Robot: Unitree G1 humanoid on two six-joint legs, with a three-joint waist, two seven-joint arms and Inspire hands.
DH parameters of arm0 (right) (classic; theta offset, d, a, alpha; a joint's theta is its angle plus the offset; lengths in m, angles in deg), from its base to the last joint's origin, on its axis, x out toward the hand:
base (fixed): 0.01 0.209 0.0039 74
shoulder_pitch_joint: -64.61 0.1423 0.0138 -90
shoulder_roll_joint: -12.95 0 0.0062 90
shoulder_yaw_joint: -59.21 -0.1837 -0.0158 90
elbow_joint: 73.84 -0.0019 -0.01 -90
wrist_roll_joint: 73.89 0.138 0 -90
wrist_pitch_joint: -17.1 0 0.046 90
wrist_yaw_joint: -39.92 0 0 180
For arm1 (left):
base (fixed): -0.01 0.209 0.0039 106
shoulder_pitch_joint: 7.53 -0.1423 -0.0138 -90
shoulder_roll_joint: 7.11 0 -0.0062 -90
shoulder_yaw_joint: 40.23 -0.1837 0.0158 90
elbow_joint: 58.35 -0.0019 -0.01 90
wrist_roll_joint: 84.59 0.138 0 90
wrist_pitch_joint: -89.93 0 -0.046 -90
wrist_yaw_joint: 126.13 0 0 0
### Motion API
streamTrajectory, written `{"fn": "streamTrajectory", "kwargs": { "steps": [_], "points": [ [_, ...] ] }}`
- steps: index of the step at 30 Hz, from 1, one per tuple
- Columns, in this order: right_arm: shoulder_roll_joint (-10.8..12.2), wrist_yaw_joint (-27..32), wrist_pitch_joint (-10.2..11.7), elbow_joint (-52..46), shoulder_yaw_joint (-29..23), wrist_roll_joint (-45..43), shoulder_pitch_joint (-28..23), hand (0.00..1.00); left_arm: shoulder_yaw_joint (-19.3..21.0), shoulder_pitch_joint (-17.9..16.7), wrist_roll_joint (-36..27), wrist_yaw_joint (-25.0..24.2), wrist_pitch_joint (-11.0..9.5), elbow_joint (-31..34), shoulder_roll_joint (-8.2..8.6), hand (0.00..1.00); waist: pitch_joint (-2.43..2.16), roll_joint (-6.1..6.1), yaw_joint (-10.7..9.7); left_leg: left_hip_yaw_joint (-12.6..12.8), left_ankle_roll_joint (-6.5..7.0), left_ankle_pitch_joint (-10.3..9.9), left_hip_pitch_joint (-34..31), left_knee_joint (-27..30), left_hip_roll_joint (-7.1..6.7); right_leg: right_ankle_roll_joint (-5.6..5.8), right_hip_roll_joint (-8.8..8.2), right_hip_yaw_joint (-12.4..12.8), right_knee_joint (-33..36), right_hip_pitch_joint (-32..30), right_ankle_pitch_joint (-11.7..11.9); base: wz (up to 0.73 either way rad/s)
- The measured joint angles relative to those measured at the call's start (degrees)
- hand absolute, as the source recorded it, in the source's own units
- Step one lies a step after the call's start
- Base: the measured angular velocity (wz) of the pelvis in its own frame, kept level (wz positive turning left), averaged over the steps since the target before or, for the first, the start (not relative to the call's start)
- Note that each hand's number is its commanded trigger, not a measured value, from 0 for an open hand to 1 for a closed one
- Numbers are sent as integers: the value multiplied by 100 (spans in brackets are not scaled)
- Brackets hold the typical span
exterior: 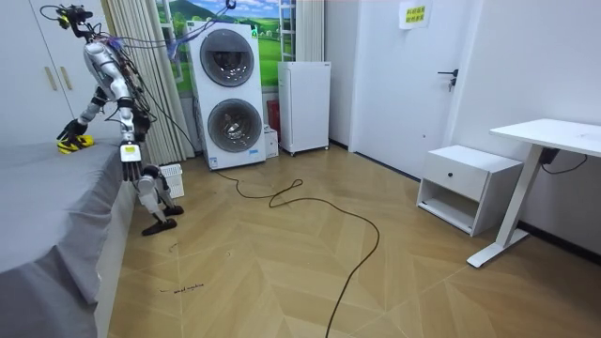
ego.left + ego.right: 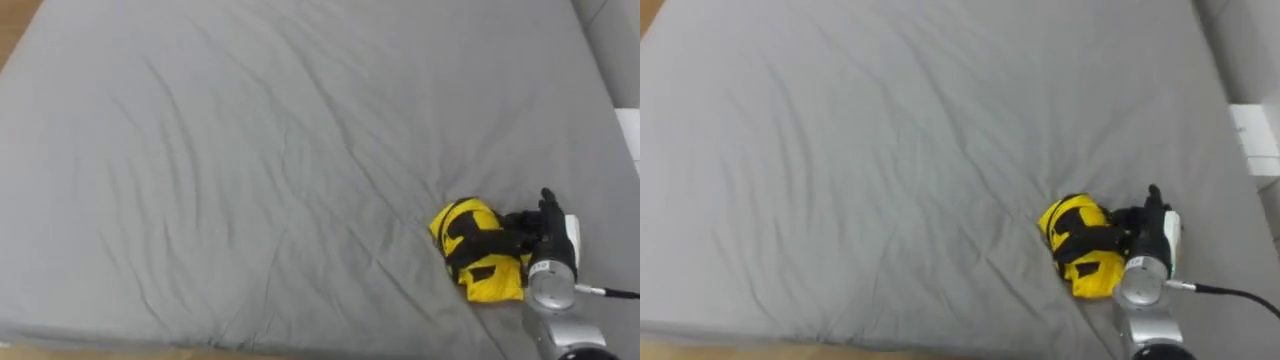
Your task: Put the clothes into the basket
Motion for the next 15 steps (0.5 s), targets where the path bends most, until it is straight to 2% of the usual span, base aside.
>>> {"fn": "streamTrajectory", "kwargs": {
  "steps": [3, 6, 7, 8, 9, 10, 15],
  "points": [
    [-110, -154, -12, 710, 197, 26, 280, 0, -115, 200, -1, -64, 74, -215, -76, 0, 19, 6, 225, -32, 32, 78, -154, -17, -44, 2, -48, -199, 4, -74, 1, 35],
    [-135, -136, -82, 899, 267, 18, 347, 0, -197, 263, 3, -56, 122, -216, -83, 0, 38, -24, 277, 14, 53, 122, -270, -14, -46, 3, -55, -239, 3, -141, 1, 28],
    [-138, -126, -134, 940, 299, 19, 424, 0, -231, 284, 3, -34, 154, -215, -86, 0, 56, -53, 290, 17, 57, 140, -327, -8, -46, 11, -55, -247, 3, -187, 6, 13],
    [-139, -124, -162, 996, 332, 20, 455, 13, -274, 307, 3, -8, 199, -216, -86, 0, 70, -72, 287, 17, 58, 145, -359, 3, -45, 19, -54, -258, 3, -207, 11, 9],
    [-139, -124, -167, 1028, 377, 24, 455, 81, -295, 316, 0, -3, 208, -217, -86, 0, 73, -77, 301, 15, 59, 145, -367, 9, -46, 22, -54, -265, 2, -209, 13, 5],
    [-149, -117, -181, 1043, 487, -5, 453, 100, -367, 337, 2, 12, 217, -216, -85, 0, 74, -79, 304, 34, 61, 144, -392, 44, -42, 30, -55, -263, 2, -225, 18, 0],
    [-177, -56, -170, 1113, 709, -165, 393, 100, -561, 428, -12, 93, 226, -164, -89, 0, 78, -55, 273, 3, 67, 143, -467, 88, -41, 28, -45, -285, 6, -260, 39, 2]
  ]
}}
